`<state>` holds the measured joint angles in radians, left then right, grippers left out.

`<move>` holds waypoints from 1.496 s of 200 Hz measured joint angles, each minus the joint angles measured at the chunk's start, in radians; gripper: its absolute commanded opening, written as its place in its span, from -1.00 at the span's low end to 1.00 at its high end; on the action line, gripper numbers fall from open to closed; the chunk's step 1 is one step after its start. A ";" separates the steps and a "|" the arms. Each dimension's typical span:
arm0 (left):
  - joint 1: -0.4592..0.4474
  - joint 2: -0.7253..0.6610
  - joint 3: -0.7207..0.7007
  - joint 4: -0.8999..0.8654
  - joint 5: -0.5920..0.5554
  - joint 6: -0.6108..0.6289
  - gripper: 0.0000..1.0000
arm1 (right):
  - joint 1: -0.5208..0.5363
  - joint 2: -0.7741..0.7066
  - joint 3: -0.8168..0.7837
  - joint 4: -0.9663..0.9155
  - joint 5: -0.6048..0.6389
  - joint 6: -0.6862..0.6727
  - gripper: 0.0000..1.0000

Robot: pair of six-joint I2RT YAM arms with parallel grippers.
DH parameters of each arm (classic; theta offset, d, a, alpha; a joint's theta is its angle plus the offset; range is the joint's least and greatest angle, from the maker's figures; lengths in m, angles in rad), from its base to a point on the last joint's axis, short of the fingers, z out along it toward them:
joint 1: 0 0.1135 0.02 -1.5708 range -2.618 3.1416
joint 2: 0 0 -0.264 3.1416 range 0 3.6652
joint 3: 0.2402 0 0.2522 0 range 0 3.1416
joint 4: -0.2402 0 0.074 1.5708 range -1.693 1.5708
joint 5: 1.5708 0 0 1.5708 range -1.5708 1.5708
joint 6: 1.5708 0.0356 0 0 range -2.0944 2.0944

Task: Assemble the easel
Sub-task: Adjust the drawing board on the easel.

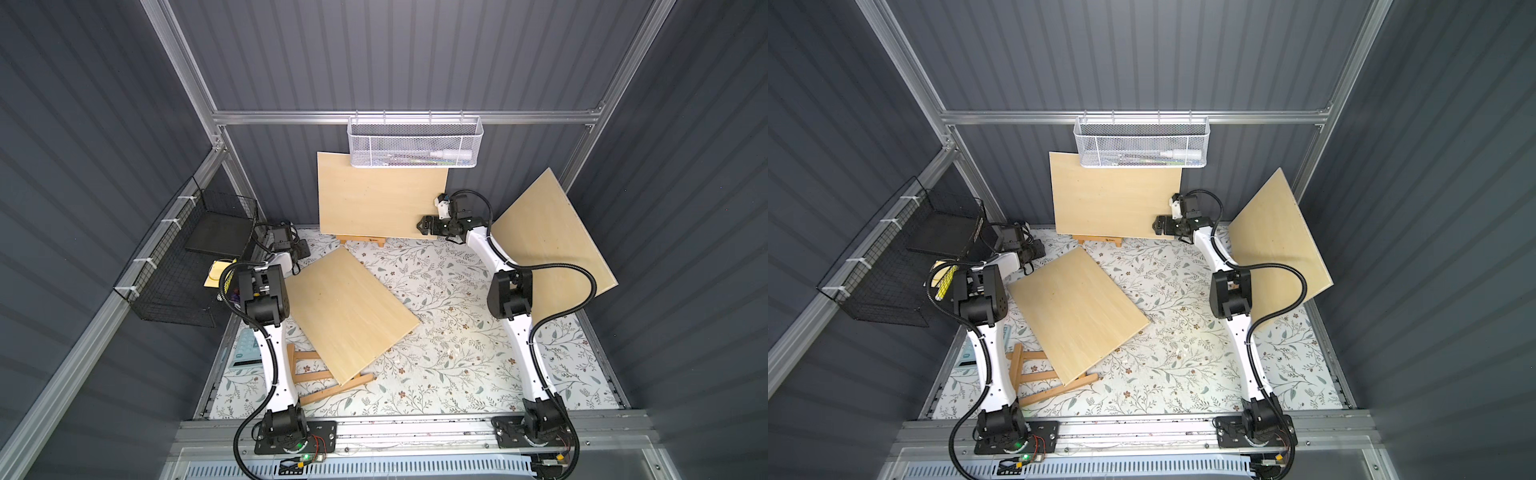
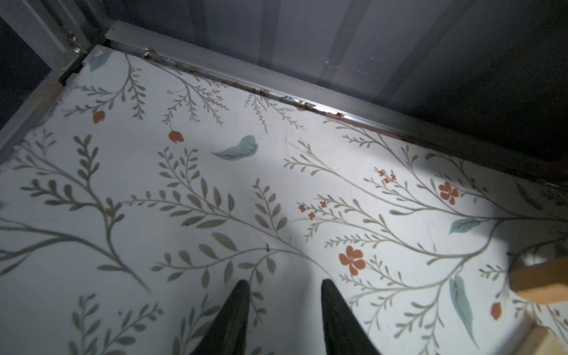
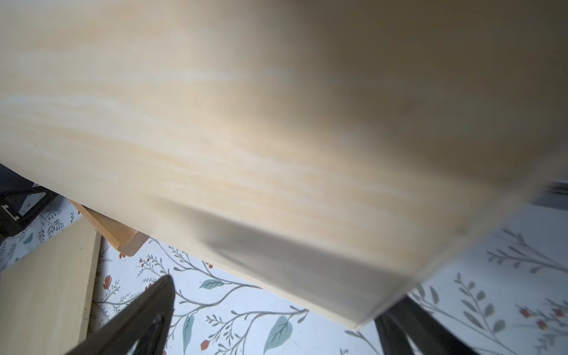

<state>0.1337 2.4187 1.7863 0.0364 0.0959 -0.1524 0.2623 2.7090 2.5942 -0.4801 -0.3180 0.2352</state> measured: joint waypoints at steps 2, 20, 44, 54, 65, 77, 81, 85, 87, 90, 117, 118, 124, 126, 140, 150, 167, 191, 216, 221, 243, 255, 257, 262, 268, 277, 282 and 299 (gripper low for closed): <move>-0.001 -0.001 -0.002 0.003 0.005 0.002 -0.15 | 0.001 0.000 0.000 0.000 0.004 0.000 0.98; -0.016 -0.007 -0.031 0.041 0.053 0.013 -0.06 | 0.010 -0.005 0.000 0.000 0.031 -0.001 0.98; -0.051 -0.024 -0.086 0.109 0.143 0.018 0.04 | 0.018 -0.019 0.000 -0.009 0.065 -0.001 0.98; -0.067 -0.029 -0.106 0.137 0.183 0.019 0.05 | 0.021 -0.032 -0.001 -0.015 0.079 0.000 0.98; -0.080 -0.032 -0.123 0.160 0.219 0.022 0.06 | 0.024 -0.051 -0.009 -0.017 0.088 0.002 0.98; -0.092 -0.033 -0.135 0.178 0.253 0.034 0.07 | 0.028 -0.080 -0.027 -0.016 0.097 0.003 0.98; -0.097 -0.033 -0.138 0.184 0.266 0.038 0.07 | 0.029 -0.089 -0.032 -0.015 0.097 0.003 0.98; -0.101 -0.033 -0.140 0.187 0.277 0.042 0.07 | 0.031 -0.100 -0.039 -0.014 0.098 0.003 0.98; -0.103 -0.033 -0.142 0.189 0.282 0.045 0.08 | 0.032 -0.105 -0.041 -0.011 0.097 0.003 0.98; -0.105 -0.033 -0.144 0.191 0.290 0.048 0.08 | 0.033 -0.112 -0.043 -0.010 0.098 0.003 0.98; -0.111 -0.033 -0.156 0.222 0.339 0.071 0.09 | 0.045 -0.149 -0.048 0.018 0.090 0.005 0.98; -0.111 -0.033 -0.156 0.223 0.340 0.071 0.09 | 0.046 -0.149 -0.048 0.020 0.090 0.006 0.98; -0.111 -0.033 -0.158 0.228 0.348 0.072 0.09 | 0.048 -0.152 -0.048 0.026 0.086 0.008 0.98; -0.111 -0.033 -0.158 0.228 0.351 0.073 0.09 | 0.048 -0.153 -0.047 0.028 0.085 0.008 0.98; -0.111 -0.033 -0.159 0.232 0.369 0.076 0.09 | 0.052 -0.153 -0.048 0.042 0.077 0.014 0.98; -0.111 -0.033 -0.159 0.237 0.378 0.077 0.10 | 0.054 -0.150 -0.047 0.047 0.076 0.016 0.98; -0.108 -0.033 -0.160 0.247 0.392 0.077 0.10 | 0.055 -0.148 -0.046 0.053 0.074 0.024 0.98; -0.108 -0.033 -0.159 0.258 0.409 0.069 0.10 | 0.055 -0.125 -0.015 0.054 0.074 0.034 0.98; -0.111 -0.033 -0.158 0.268 0.422 0.062 0.10 | 0.055 -0.092 0.008 0.077 0.071 0.049 0.98; -0.113 -0.033 -0.158 0.271 0.422 0.062 0.10 | 0.055 -0.084 0.013 0.083 0.070 0.053 0.98; -0.123 -0.033 -0.153 0.276 0.425 0.058 0.10 | 0.058 -0.051 0.029 0.098 0.066 0.064 0.98; -0.132 -0.033 -0.151 0.279 0.426 0.054 0.10 | 0.061 -0.033 0.041 0.102 0.059 0.072 0.98; -0.134 -0.033 -0.150 0.280 0.426 0.054 0.10 | 0.062 -0.031 0.042 0.103 0.056 0.074 0.98; -0.138 -0.033 -0.149 0.279 0.428 0.053 0.10 | 0.065 -0.024 0.045 0.106 0.050 0.076 0.98; -0.143 -0.033 -0.147 0.279 0.430 0.052 0.10 | 0.068 -0.018 0.047 0.110 0.045 0.078 0.98; -0.153 -0.033 -0.143 0.278 0.430 0.051 0.10 | 0.076 -0.012 0.048 0.114 0.037 0.079 0.98; -0.157 -0.033 -0.140 0.278 0.430 0.051 0.10 | 0.080 -0.010 0.049 0.114 0.032 0.079 0.98; -0.171 -0.033 -0.128 0.279 0.431 0.051 0.10 | 0.098 -0.006 0.051 0.122 0.017 0.079 0.98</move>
<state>-0.0372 2.3859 1.6581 0.3153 0.5270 -0.1013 0.3603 2.7029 2.6453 -0.3584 -0.3012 0.3145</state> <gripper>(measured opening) 0.550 0.991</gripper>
